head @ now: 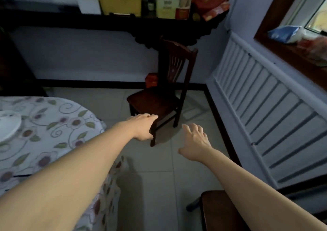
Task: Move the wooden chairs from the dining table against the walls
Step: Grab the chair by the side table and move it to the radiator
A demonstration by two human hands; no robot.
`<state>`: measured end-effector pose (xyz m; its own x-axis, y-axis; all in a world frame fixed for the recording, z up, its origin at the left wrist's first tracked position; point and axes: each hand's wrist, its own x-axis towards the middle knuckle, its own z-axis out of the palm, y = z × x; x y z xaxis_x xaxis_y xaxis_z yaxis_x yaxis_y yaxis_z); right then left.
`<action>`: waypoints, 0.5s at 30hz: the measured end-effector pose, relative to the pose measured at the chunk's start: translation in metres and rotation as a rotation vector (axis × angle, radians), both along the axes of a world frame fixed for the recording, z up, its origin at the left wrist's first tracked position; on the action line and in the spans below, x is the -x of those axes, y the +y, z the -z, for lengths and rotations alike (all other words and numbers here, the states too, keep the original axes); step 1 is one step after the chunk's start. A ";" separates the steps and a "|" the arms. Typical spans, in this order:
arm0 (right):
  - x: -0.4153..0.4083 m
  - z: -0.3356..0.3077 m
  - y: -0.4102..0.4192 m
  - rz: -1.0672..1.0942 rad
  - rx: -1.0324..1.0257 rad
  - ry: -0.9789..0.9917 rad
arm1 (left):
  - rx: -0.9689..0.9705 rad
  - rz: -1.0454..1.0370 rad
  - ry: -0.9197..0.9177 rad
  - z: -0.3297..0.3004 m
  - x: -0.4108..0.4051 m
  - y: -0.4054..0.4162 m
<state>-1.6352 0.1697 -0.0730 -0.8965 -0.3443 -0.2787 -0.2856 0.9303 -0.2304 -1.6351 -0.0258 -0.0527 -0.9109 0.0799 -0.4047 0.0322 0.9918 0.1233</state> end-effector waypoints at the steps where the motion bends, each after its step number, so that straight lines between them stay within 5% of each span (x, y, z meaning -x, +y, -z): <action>1: 0.005 -0.001 -0.008 -0.010 0.001 0.004 | -0.010 -0.017 0.001 0.000 0.003 -0.007; 15: 0.155 -0.003 -0.063 -0.065 0.057 0.035 | -0.071 -0.129 0.011 -0.010 0.126 -0.044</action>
